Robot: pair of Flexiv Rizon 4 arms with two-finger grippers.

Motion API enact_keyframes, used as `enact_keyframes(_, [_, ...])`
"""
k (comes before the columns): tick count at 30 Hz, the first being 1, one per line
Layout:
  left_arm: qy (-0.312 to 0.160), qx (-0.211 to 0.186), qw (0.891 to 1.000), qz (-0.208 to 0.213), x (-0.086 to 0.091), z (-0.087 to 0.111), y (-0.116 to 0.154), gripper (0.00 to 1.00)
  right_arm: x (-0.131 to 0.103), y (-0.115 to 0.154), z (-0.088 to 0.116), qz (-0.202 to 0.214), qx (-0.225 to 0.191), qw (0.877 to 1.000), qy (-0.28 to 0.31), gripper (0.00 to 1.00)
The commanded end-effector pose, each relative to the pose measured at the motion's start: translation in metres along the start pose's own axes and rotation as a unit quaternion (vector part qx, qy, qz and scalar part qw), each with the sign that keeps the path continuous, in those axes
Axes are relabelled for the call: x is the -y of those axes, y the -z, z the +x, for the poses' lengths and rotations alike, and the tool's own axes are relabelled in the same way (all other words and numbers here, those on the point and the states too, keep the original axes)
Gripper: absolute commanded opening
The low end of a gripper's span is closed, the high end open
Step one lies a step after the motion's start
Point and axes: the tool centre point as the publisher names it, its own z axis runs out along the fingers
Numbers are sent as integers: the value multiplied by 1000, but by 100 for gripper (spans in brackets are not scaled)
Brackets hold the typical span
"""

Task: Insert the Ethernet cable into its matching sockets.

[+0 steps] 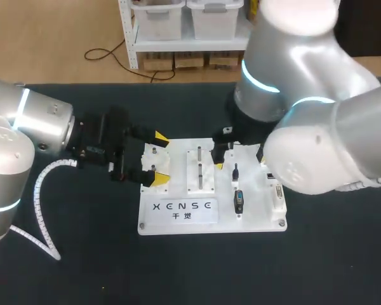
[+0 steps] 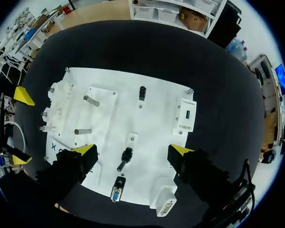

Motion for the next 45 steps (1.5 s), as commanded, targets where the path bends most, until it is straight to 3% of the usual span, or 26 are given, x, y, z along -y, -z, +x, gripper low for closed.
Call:
enact_keyframes(1, [-1,3,1000,-1,1,2,0,100,-5,-7,0,22,-10,1000,-7,100])
enact_keyframes(9, [-1,3,1000,-1,1,2,0,100,-5,-13,5,24,-22,999,-30,100])
enact_keyframes(12, [-1,3,1000,-1,1,2,0,100,-6,-16,6,19,-29,999,-41,94])
enact_keyframes(13, [-1,3,1000,-1,1,2,0,100,-6,-17,7,18,-30,998,-43,84])
enact_keyframes(15, [-1,3,1000,-1,1,2,0,100,-7,-18,7,18,-31,998,-42,49])
enact_keyframes(16, [-1,3,1000,-1,1,2,0,100,-7,-19,8,17,-34,998,-42,47])
enact_keyframes(18, [-1,3,1000,-1,1,2,0,100,-8,-19,8,16,-35,998,-41,28])
enact_keyframes(25, [-1,3,1000,-1,1,2,0,100,-10,-21,6,17,-37,999,-31,24])
enact_keyframes(27, [-1,3,1000,-1,1,2,0,100,-10,-23,7,17,-39,999,-30,7])
enact_keyframes(29, [-1,3,1000,-1,1,2,0,100,-10,-23,7,17,-41,999,-28,0])
enact_keyframes(36, [-1,3,1000,-1,1,2,0,100,-9,-22,7,17,-41,999,-24,0])
enact_keyframes(45, [-1,3,1000,-1,1,2,0,100,1,5,3,13,-38,999,-20,0])
